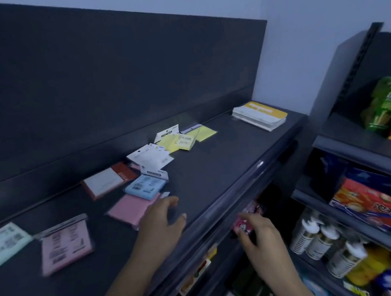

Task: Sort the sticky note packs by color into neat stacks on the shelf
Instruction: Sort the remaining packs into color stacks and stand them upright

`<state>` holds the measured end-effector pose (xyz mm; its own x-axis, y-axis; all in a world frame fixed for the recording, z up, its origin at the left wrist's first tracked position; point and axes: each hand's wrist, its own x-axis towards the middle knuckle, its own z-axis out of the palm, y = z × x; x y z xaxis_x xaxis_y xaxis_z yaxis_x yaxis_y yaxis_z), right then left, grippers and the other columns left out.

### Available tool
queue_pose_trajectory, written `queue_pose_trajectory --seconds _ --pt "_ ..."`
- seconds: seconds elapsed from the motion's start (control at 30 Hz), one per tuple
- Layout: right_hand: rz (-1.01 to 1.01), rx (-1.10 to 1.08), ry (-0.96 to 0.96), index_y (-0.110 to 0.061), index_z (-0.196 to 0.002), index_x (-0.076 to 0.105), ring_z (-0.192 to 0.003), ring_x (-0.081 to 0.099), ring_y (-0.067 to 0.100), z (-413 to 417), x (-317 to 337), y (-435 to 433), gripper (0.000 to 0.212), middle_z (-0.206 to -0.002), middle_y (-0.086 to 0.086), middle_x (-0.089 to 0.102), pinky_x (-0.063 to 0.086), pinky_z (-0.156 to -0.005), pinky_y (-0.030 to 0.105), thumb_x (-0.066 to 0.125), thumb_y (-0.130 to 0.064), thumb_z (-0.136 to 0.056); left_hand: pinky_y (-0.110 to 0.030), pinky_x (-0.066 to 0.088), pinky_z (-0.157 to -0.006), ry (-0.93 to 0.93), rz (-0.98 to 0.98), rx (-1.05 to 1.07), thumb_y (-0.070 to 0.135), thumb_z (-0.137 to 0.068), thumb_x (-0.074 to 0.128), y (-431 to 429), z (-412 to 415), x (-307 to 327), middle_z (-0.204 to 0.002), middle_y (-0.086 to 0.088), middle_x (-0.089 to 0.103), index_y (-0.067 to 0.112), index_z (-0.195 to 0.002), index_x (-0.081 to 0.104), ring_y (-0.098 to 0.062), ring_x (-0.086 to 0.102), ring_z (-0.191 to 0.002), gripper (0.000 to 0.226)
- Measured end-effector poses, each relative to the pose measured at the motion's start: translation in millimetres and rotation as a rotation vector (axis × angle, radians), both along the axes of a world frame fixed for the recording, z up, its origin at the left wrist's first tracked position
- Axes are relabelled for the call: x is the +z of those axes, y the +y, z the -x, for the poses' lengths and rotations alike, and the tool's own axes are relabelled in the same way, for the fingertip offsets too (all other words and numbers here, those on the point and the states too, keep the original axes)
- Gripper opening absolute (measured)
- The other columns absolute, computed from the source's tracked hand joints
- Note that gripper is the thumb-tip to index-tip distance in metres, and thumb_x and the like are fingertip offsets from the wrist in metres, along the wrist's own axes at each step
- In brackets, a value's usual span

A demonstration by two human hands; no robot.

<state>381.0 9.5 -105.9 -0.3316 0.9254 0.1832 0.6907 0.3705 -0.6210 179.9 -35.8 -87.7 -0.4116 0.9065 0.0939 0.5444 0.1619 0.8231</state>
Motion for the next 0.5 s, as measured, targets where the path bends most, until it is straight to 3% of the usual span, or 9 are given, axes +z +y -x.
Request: queue_pose_trajectory --seconds 0.13,0.27,0.5 --pt "-0.036 0.035 0.003 -0.017 -0.125 0.055 -0.110 0.047 0.010 28.6 -0.5 58.7 0.034 -0.110 -0.010 0.051 0.039 -0.099 0.026 0.057 -0.018 -0.091 -0.023 0.037 -0.094 0.044 -0.064 0.070 0.019 -0.088 0.060 51.3 27.7 6.5 -0.119 0.007 0.056 0.016 -0.120 0.057 -0.011 0.049 -0.114 0.033" --pt "-0.068 0.091 -0.073 -0.016 -0.124 0.056 -0.122 0.041 0.013 52.7 4.8 116.7 0.034 -0.121 -0.002 0.055 0.030 -0.104 0.022 0.058 -0.015 -0.090 -0.029 0.037 -0.098 0.060 -0.084 0.172 0.016 -0.088 0.059 101.0 53.0 13.7 -0.124 0.000 0.057 0.013 -0.124 0.055 -0.017 0.048 -0.118 0.036" --pt "-0.024 0.116 0.001 -0.014 -0.122 0.057 -0.126 0.039 0.014 79.9 9.9 194.3 0.036 -0.118 -0.004 0.054 0.029 -0.108 0.024 0.056 -0.003 -0.088 -0.035 0.035 -0.101 0.192 0.149 0.183 0.022 -0.089 0.057 188.3 82.6 12.7 -0.133 -0.012 0.051 0.006 -0.132 0.047 -0.028 0.042 -0.126 0.047"
